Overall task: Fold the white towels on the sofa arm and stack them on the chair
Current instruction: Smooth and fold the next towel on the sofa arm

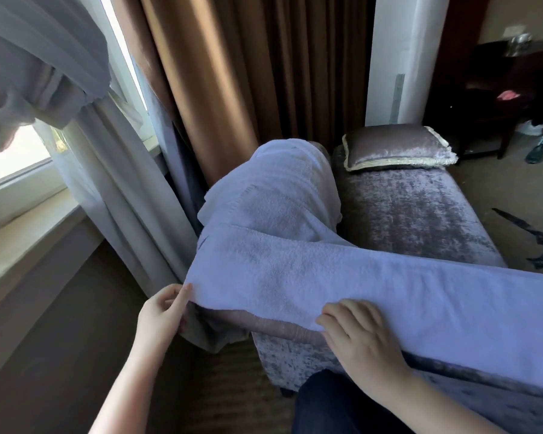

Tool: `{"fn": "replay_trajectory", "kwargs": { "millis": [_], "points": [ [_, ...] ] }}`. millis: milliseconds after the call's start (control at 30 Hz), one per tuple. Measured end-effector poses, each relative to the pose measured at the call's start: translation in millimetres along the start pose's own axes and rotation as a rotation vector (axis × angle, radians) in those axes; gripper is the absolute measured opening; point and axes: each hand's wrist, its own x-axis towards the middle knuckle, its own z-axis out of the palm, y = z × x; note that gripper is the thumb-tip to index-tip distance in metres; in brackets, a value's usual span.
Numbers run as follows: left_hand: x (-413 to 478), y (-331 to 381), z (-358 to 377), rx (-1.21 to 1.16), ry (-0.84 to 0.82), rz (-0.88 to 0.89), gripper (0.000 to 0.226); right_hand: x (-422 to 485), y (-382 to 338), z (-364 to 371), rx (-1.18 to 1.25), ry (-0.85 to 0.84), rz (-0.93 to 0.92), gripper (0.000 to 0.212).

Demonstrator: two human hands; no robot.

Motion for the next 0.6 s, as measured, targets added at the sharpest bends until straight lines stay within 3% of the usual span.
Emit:
{"fn": "replay_trajectory", "kwargs": {
  "millis": [167,267,367,533,600],
  "points": [
    [10,4,-10,-0.154,0.063,0.070,0.027,4,-2,-5,0.063,0.050,0.000,0.011],
    [17,-1,-12,-0.050,0.068,0.111,0.024,1,-4,-5,0.070,0.022,0.005,0.011],
    [17,-21,-6,0.008,-0.015,-0.002,0.023,-2,-3,1,0.064,-0.005,-0.017,0.019],
    [13,-23,-12,-0.283,-0.123,-0.130,0.024,2,5,-1,0.061,-0.085,-0.075,0.030],
    [11,-16,-13,-0.286,-0.143,-0.116,0.022,6,6,-3,0.039,-0.110,-0.099,0.030]
  ]
}}
